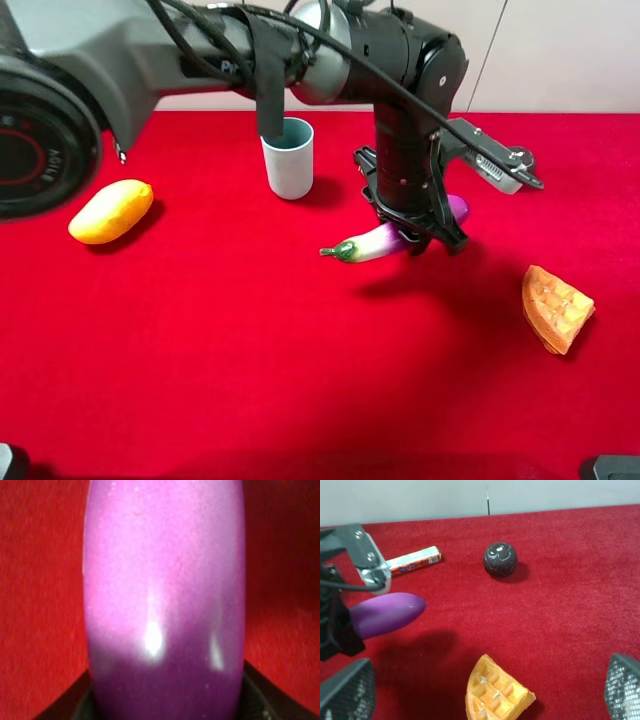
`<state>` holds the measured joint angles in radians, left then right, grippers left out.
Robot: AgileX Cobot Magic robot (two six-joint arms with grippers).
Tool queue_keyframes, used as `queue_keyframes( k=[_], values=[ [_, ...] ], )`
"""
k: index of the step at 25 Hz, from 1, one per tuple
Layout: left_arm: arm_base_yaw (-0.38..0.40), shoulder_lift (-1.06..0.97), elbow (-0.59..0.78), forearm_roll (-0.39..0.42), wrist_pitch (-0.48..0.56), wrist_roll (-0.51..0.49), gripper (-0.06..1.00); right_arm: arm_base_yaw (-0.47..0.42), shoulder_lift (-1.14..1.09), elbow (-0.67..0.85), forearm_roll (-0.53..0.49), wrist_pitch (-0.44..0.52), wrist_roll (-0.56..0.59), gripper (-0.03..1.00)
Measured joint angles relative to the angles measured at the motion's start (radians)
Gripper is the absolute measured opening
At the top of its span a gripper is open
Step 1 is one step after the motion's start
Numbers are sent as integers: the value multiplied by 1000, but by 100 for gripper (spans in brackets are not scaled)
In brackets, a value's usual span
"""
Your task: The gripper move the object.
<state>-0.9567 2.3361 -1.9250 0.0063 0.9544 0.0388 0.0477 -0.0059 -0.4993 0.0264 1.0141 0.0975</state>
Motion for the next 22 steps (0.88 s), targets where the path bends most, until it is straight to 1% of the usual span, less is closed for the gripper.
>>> queue_keyframes(
  k=[6, 12, 15, 22],
  values=[
    [0, -29, -37, 0, 105, -64, 49, 0, 0, 0, 0, 0, 0, 69],
    [0, -47, -109, 0, 212, -83, 49, 0, 0, 0, 0, 0, 0, 69],
    [0, -73, -121, 0, 232, -86, 49, 0, 0, 0, 0, 0, 0, 69],
    [0, -150, -126, 0, 233, -88, 49, 0, 0, 0, 0, 1, 0, 69]
  ],
)
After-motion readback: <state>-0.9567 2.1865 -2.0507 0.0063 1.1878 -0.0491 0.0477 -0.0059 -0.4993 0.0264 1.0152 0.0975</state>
